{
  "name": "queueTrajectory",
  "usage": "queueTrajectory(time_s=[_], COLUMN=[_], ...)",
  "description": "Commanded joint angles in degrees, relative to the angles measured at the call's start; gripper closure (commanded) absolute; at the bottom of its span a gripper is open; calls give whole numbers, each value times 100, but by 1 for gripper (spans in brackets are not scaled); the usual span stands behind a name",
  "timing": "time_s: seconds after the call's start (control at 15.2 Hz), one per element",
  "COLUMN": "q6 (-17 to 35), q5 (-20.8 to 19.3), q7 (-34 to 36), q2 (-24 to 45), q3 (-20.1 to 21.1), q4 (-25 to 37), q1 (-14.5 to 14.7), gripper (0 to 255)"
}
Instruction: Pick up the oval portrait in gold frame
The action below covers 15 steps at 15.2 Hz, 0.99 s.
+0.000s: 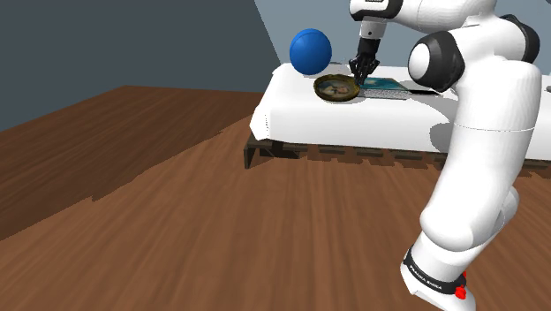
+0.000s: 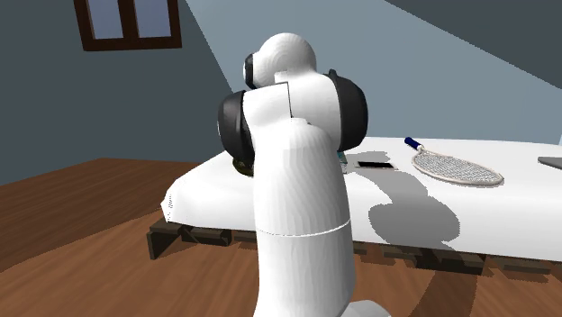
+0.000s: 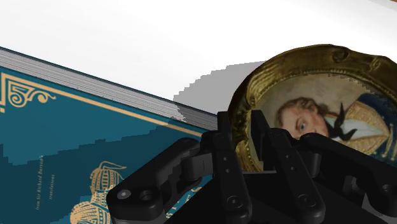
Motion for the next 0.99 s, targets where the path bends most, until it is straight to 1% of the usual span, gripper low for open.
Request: queueTrajectory(time_s=[0.0,0.13,0.33,0.66,0.92], q6=[2,23,-267,-799,-1299], q5=[1,3,63,205,375], q7=[0,-1,-15,-42,-61], q2=[1,5,121,386,693], q3=[1,1,-7,-19,-18], q4=[-1,-18,377,1150,1939], q1=[1,1,-65,-225,-428], gripper=[255,255,255,255,255])
